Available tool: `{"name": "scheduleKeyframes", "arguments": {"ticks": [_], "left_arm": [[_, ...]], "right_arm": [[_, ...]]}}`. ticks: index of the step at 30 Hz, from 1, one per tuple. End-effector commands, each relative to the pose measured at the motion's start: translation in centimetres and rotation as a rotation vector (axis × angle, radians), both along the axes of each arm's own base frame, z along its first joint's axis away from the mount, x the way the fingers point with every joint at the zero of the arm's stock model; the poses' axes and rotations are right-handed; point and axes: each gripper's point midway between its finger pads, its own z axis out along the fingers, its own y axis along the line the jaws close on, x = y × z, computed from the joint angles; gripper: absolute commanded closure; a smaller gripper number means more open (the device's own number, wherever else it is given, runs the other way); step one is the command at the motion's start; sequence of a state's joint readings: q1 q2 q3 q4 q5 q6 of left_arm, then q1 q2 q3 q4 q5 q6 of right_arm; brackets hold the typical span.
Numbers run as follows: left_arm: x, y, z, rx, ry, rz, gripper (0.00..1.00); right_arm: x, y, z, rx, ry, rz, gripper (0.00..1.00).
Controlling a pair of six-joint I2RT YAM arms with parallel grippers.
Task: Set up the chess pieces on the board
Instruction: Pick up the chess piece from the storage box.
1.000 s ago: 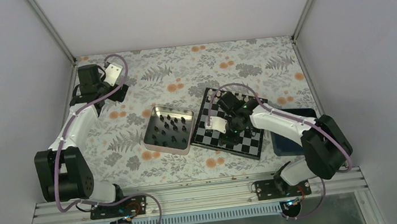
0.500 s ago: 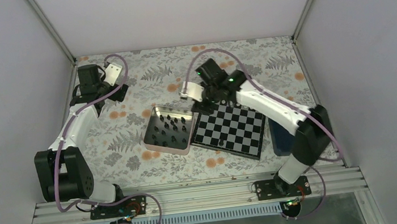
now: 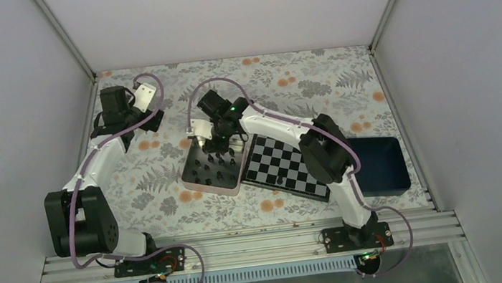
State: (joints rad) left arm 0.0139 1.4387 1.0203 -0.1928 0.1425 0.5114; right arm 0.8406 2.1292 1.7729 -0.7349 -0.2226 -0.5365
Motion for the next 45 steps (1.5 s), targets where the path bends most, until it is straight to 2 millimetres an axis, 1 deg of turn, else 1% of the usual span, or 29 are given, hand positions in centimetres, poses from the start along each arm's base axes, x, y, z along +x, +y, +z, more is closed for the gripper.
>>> {"name": "scheduleKeyframes", "arguments": {"ticks": [1,3,8,11,15,26,34,45], "left_arm": [[-0.1,-0.1,0.7,-0.008,-0.05,-0.008,0.0],[-0.2,0.0,0.4,-0.006,-0.05,-0.007,0.0],[-0.4,-0.2,0.0,-0.015,-0.05,-0.011,0.0],[-0.6,-0.2,-0.3,-0.018,-0.046,-0.011,0.0],[-0.8,-0.2,-0.6,-0.014,-0.043,-0.01,0.0],[-1.0,-0.2,-0.6,-0.028,-0.043,-0.002,0.0],[-1.2,0.2,-0.9,-0.016,-0.042,0.011,0.0],[-1.3,0.1,-1.2,-0.016,-0.036,0.01,0.0]], "right_arm": [[1.0,2.7,1.5,0.05,-0.05,-0.006,0.58],[1.1,3.1,0.6,0.038,-0.041,-0.002,0.58],[1.5,3.8,-0.5,0.022,-0.038,0.001,0.57],[1.7,4.0,-0.7,0.017,-0.04,-0.004,0.59],[1.9,3.9,-1.3,-0.002,-0.045,-0.013,0.6],[2.3,3.8,-3.6,-0.061,-0.047,-0.031,0.62],[2.7,3.9,-4.2,-0.088,-0.066,-0.045,0.62],[2.6,3.9,-5.6,-0.107,-0.057,-0.038,0.63]]}}
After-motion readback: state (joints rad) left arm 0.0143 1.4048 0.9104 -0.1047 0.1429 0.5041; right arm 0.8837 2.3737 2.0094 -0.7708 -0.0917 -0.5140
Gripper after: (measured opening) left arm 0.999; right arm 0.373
